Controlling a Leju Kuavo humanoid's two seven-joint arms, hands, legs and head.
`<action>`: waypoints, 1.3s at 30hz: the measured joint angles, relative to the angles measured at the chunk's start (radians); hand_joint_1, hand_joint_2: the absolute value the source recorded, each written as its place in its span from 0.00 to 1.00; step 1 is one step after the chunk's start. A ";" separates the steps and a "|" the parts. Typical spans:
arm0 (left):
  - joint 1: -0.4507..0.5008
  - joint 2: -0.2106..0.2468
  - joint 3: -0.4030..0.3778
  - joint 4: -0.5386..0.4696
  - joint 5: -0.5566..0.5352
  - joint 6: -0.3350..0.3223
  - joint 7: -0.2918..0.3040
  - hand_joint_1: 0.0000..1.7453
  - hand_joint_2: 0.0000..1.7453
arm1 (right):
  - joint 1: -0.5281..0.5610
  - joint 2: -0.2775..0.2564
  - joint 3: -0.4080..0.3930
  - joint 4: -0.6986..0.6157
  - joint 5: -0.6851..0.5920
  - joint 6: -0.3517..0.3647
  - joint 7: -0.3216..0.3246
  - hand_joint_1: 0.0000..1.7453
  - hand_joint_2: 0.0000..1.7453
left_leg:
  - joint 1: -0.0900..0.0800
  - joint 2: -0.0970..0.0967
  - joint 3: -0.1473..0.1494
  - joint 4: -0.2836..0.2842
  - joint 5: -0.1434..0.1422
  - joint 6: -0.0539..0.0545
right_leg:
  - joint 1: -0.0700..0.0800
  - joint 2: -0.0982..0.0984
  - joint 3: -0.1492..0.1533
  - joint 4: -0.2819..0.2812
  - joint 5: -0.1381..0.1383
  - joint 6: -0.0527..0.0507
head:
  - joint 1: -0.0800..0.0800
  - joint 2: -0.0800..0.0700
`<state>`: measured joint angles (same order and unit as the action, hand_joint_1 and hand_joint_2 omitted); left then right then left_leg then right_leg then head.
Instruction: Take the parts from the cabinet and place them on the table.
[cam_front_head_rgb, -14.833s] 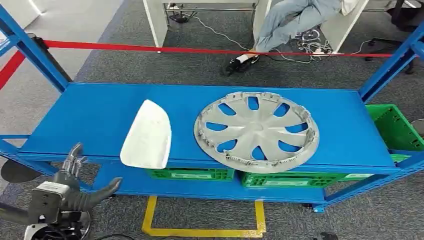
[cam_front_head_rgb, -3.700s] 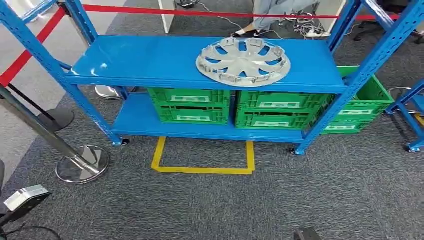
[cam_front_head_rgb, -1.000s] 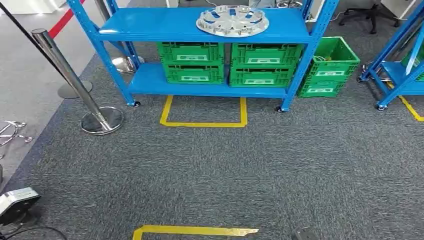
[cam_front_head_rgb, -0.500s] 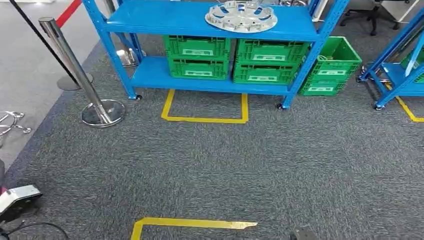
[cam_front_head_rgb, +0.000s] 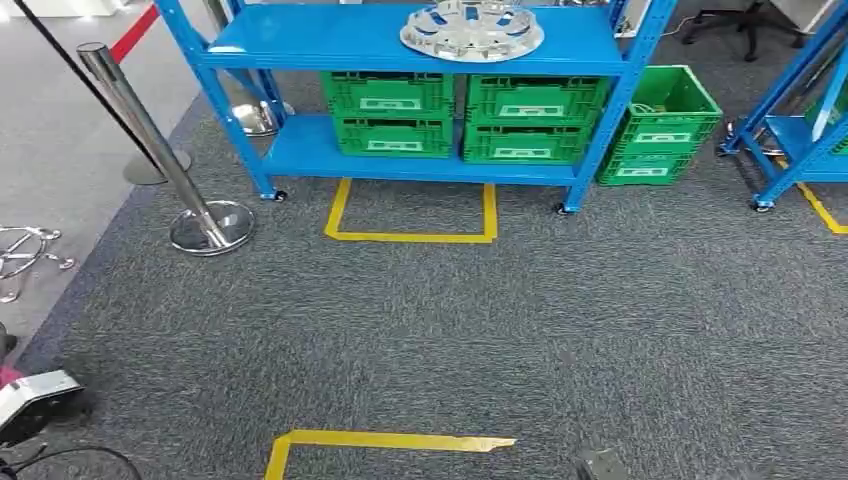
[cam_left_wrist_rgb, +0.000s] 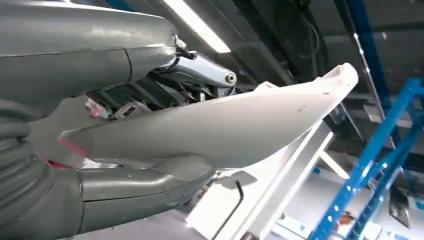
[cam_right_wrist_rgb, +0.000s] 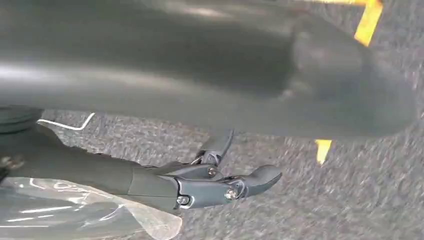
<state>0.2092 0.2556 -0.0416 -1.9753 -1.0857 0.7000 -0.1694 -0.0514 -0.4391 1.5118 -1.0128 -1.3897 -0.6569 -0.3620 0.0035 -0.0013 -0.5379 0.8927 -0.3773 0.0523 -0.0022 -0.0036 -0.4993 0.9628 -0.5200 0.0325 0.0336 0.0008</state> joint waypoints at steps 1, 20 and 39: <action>-0.001 -0.001 0.000 0.000 0.000 0.000 0.001 1.00 1.00 | -0.001 0.000 0.002 0.000 0.006 -0.001 0.002 0.00 0.00 | 0.003 -0.003 -0.002 -0.005 0.007 -0.002 | -0.002 0.003 -0.024 0.050 -0.040 0.003 | 0.000 0.000; 0.014 0.001 -0.001 -0.001 0.000 0.000 0.003 1.00 1.00 | 0.008 0.012 0.008 0.007 0.018 -0.013 0.018 0.00 0.00 | 0.028 -0.004 -0.235 0.450 -0.171 -0.078 | -0.021 -0.045 -0.019 0.081 -0.039 -0.003 | -0.017 0.000; 0.014 0.003 -0.001 -0.006 -0.002 0.001 0.009 1.00 1.00 | 0.011 0.018 -0.008 0.010 0.033 -0.008 0.017 0.00 0.00 | -0.024 -0.087 -0.069 0.131 -0.057 0.001 | -0.001 0.059 -0.046 0.086 -0.003 0.003 | -0.010 0.000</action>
<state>0.2230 0.2590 -0.0423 -1.9818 -1.0880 0.7008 -0.1606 -0.0405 -0.4215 1.5042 -1.0033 -1.3565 -0.6653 -0.3449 -0.0205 -0.0880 -0.6072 1.0235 -0.4340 0.0536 -0.0030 0.0555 -0.5449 1.0484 -0.5234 0.0355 0.0236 0.0004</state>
